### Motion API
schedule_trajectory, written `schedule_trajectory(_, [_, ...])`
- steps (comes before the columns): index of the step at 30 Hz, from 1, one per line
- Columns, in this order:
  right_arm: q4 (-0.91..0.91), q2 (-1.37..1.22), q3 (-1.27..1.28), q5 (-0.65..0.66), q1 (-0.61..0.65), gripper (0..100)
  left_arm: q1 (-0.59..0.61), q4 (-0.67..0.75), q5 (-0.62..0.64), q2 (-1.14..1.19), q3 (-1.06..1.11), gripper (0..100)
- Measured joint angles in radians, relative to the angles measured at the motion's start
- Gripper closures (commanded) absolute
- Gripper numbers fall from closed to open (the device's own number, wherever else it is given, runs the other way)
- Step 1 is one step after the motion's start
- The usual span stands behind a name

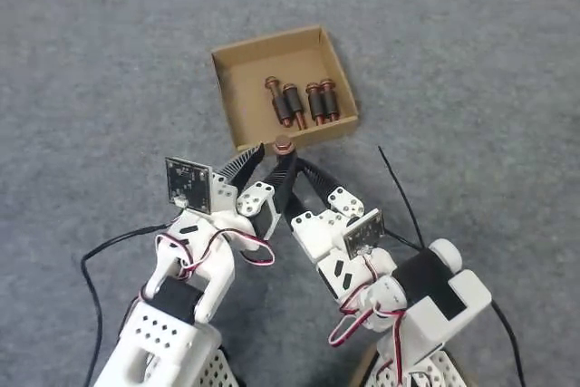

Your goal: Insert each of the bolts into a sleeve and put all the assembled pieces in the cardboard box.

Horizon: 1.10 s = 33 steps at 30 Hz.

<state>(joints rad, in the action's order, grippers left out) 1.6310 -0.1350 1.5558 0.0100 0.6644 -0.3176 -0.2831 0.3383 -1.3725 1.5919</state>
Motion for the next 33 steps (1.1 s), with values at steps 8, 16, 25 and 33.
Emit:
schedule_trajectory(8, [0.0,-0.012,-0.002,0.002,-0.012,99.2,-0.069,-0.046,0.0,0.012,0.011,83])
schedule_trajectory(16, [0.0,-0.012,-0.002,0.002,-0.014,99.2,-0.087,-0.087,0.002,0.012,-0.012,83])
schedule_trajectory(25, [0.0,-0.012,-0.002,0.0,-0.014,99.2,-0.087,-0.091,0.005,0.012,-0.025,83])
schedule_trajectory(33, [0.0,-0.012,-0.002,0.0,-0.011,99.2,-0.089,-0.387,0.0,0.012,-0.212,99])
